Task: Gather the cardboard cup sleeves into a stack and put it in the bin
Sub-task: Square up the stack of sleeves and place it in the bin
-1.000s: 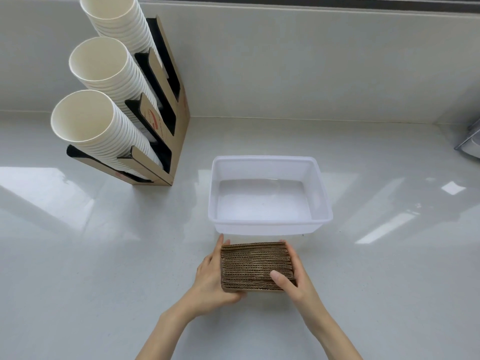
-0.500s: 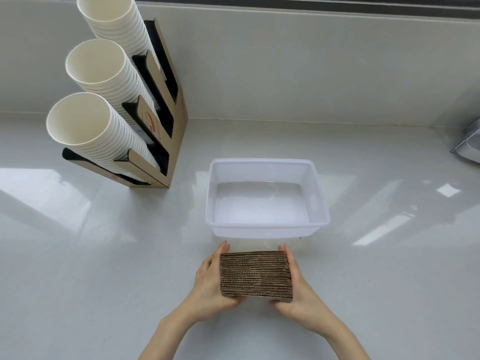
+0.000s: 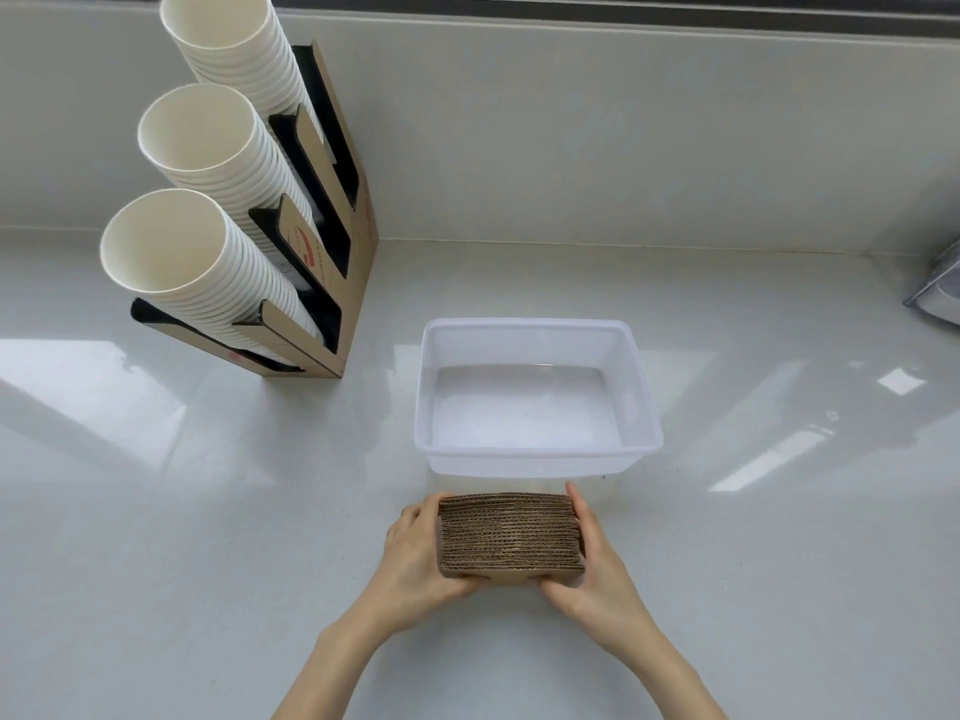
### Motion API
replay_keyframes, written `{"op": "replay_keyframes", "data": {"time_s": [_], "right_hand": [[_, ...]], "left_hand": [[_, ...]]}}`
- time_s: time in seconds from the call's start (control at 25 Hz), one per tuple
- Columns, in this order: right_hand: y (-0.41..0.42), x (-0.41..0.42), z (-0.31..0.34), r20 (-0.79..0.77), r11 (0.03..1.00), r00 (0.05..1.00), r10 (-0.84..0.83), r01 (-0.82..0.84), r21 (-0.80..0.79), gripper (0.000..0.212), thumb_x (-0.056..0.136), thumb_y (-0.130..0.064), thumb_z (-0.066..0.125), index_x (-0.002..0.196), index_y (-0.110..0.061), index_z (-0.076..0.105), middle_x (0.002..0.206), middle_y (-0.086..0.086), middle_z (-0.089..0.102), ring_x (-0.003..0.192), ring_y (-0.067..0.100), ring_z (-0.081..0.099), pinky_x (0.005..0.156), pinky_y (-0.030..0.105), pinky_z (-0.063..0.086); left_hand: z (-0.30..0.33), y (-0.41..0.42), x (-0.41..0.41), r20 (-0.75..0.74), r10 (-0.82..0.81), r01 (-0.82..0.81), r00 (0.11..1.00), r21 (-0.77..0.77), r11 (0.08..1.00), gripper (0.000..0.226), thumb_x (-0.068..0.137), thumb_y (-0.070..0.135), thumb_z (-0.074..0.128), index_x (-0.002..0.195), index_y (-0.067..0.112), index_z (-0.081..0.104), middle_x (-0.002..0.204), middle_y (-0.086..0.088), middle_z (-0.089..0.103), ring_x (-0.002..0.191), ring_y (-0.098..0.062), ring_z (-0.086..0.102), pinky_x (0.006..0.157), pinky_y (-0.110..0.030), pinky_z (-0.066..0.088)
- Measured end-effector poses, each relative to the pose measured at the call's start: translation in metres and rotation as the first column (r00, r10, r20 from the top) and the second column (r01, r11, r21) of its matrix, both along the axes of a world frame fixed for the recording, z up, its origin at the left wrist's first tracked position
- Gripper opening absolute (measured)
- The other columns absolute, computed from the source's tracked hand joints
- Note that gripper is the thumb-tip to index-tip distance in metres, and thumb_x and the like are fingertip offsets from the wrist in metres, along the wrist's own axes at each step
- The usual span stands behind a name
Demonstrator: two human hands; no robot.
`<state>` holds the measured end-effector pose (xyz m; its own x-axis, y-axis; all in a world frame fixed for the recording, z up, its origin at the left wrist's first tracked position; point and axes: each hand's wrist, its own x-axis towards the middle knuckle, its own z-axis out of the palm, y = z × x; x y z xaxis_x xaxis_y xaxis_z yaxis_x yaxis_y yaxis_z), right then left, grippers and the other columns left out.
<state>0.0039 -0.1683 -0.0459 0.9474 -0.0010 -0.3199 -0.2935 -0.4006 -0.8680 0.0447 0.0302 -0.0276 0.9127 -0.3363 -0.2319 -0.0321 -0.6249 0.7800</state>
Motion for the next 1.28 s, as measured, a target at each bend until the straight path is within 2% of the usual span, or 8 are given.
{"op": "replay_keyframes", "data": {"time_s": [0.2, 0.28, 0.4, 0.48, 0.6, 0.76, 1.04, 1.28], "right_hand": [[0.002, 0.002, 0.001, -0.013, 0.999, 0.999, 0.03, -0.031, -0.03, 0.106, 0.058, -0.037, 0.068, 0.144, -0.024, 0.008, 0.143, -0.002, 0.039, 0.129, 0.008, 0.041, 0.086, -0.013, 0.023], [0.001, 0.002, 0.003, -0.019, 1.0, 1.0, 0.018, -0.018, 0.002, 0.104, 0.058, -0.03, 0.071, 0.143, -0.029, 0.011, 0.135, -0.007, 0.047, 0.124, 0.004, 0.047, 0.083, -0.012, 0.028], [-0.002, 0.001, 0.013, -0.079, 0.986, 0.996, 0.038, -0.024, 0.167, 0.106, 0.055, -0.024, 0.074, 0.142, -0.033, 0.014, 0.121, -0.023, 0.05, 0.11, -0.013, 0.051, 0.081, -0.001, 0.041], [-0.004, 0.001, 0.022, -0.132, 0.958, 0.99, 0.058, -0.018, 0.287, 0.104, 0.057, -0.02, 0.075, 0.141, -0.035, 0.016, 0.123, -0.022, 0.049, 0.108, -0.011, 0.054, 0.081, 0.005, 0.047], [-0.002, 0.001, 0.036, -0.162, 0.923, 0.985, 0.056, 0.011, 0.384, 0.103, 0.053, -0.029, 0.078, 0.135, -0.044, 0.018, 0.122, -0.019, 0.053, 0.1, -0.012, 0.06, 0.076, 0.009, 0.05], [0.01, 0.002, 0.047, -0.192, 0.893, 0.981, 0.031, 0.06, 0.447, 0.106, 0.045, -0.039, 0.075, 0.132, -0.045, 0.015, 0.116, -0.015, 0.059, 0.093, -0.012, 0.062, 0.069, 0.004, 0.048], [0.038, 0.006, 0.057, -0.188, 0.839, 0.981, -0.04, 0.135, 0.528, 0.097, 0.05, -0.045, 0.074, 0.135, -0.026, 0.03, 0.125, 0.0, 0.059, 0.116, 0.013, 0.056, 0.091, 0.026, 0.044], [0.04, 0.013, 0.077, -0.206, 0.879, 0.978, 0.012, 0.088, 0.468, 0.088, 0.052, -0.05, 0.074, 0.128, -0.029, 0.035, 0.119, -0.008, 0.06, 0.11, 0.007, 0.058, 0.091, 0.025, 0.046]], "left_hand": [[-0.008, 0.001, 0.0, -0.021, -0.006, 0.008, 1.0, 0.072, 0.997, 0.09, 0.042, 0.056, 0.055, 0.124, 0.024, 0.035, 0.098, 0.038, 0.026, 0.106, -0.008, 0.033, 0.095, -0.025, 0.028], [-0.006, 0.001, -0.001, -0.058, 0.003, -0.001, 0.998, 0.035, 0.999, 0.086, 0.041, 0.054, 0.056, 0.12, 0.026, 0.036, 0.099, 0.035, 0.029, 0.105, -0.008, 0.035, 0.094, -0.025, 0.031], [-0.001, 0.005, -0.005, -0.196, 0.006, -0.03, 0.981, -0.121, 0.992, 0.072, 0.046, 0.045, 0.068, 0.108, 0.04, 0.032, 0.112, 0.019, 0.043, 0.112, -0.01, 0.043, 0.093, -0.024, 0.04], [0.006, 0.01, -0.008, -0.304, -0.014, -0.07, 0.952, -0.261, 0.963, 0.074, 0.052, 0.036, 0.074, 0.111, 0.041, 0.029, 0.121, 0.01, 0.046, 0.11, -0.003, 0.051, 0.084, -0.014, 0.045], [0.02, 0.011, -0.01, -0.387, 0.006, -0.17, 0.922, -0.39, 0.905, 0.076, 0.053, 0.041, 0.072, 0.118, 0.037, 0.032, 0.122, 0.009, 0.051, 0.101, 0.004, 0.059, 0.077, -0.014, 0.05], [0.03, 0.008, -0.008, -0.399, 0.103, -0.314, 0.911, -0.511, 0.8, 0.081, 0.051, 0.047, 0.07, 0.124, 0.031, 0.038, 0.125, 0.001, 0.055, 0.112, -0.008, 0.057, 0.088, -0.024, 0.048], [0.047, 0.0, -0.004, -0.377, 0.198, -0.403, 0.905, -0.608, 0.684, 0.096, 0.05, 0.041, 0.073, 0.134, 0.035, 0.026, 0.122, 0.002, 0.054, 0.112, -0.014, 0.057, 0.098, -0.038, 0.047], [0.051, -0.002, 0.002, -0.399, 0.283, -0.487, 0.872, -0.65, 0.584, 0.098, 0.049, 0.04, 0.069, 0.135, 0.03, 0.025, 0.119, -0.001, 0.055, 0.111, -0.02, 0.055, 0.078, -0.027, 0.054]]}}
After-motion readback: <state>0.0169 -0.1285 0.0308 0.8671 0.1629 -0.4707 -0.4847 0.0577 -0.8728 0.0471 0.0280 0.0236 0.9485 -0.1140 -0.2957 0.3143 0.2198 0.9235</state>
